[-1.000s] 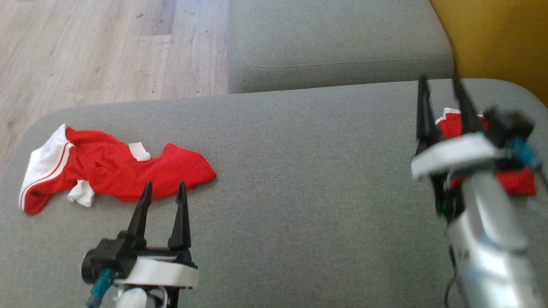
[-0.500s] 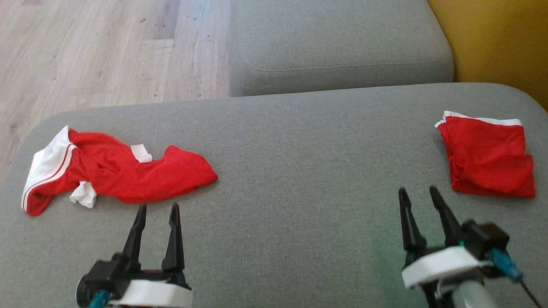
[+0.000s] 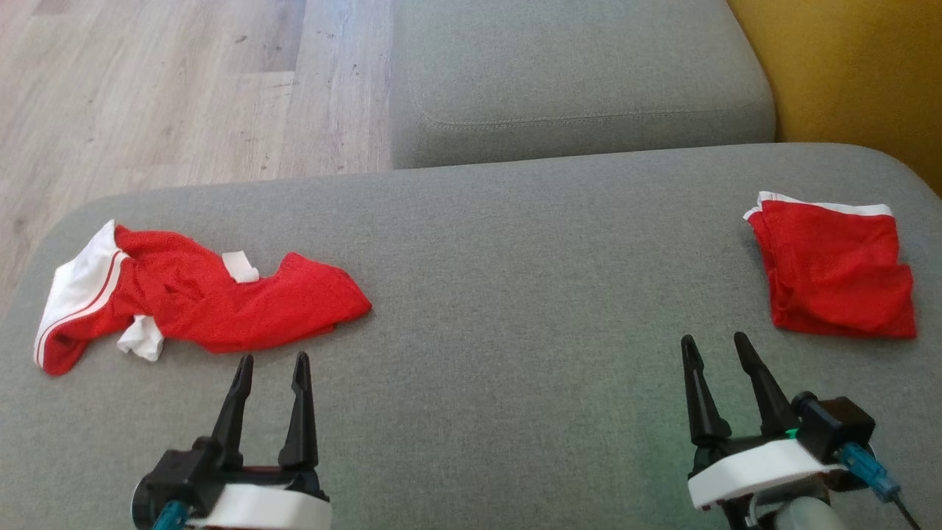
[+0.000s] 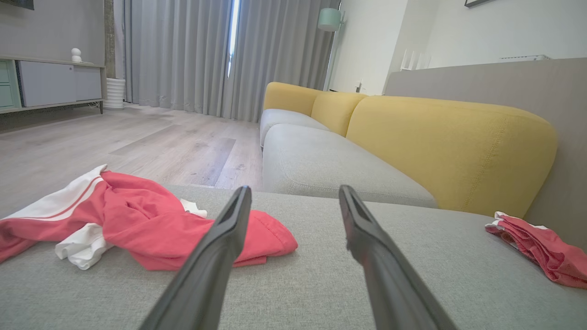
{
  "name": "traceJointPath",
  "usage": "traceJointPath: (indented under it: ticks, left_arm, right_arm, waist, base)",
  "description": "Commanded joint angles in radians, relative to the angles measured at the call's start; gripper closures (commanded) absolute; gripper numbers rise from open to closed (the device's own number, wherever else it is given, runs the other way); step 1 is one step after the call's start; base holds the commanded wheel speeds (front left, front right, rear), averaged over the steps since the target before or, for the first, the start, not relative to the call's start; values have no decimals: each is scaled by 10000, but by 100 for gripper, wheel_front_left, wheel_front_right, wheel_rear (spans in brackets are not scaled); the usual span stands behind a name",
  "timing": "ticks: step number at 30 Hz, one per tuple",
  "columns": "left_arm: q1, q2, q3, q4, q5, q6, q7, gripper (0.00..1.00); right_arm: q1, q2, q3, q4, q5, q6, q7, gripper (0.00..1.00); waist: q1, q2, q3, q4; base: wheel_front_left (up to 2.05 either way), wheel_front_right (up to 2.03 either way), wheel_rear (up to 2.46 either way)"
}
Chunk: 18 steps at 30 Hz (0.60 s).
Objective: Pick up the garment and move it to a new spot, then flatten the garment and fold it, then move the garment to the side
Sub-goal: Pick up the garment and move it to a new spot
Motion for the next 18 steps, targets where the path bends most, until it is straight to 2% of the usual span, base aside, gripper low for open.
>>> traceJointPath:
  ticks: [1, 9, 18]
  left_arm:
    - [-399, -5, 332, -371, -15, -4, -80, 0]
    - [-412, -6, 327, -298, 38, -2, -80, 0]
    - [-342, -6, 505, -183, 221, 38, -80, 0]
  right_arm:
    - [-394, -15, 221, -393, 40, -7, -108, 0]
    - [-349, -15, 423, -409, 37, -7, -108, 0]
    - [-238, -15, 1273, -354, 351, -7, -108, 0]
  waist:
    - [0, 0, 1, 16]
    - [0, 0, -23, 315]
    - [0, 0, -222, 1289]
  base:
    - [0, 0, 0]
    - [0, 0, 0]
    - [0, 0, 0]
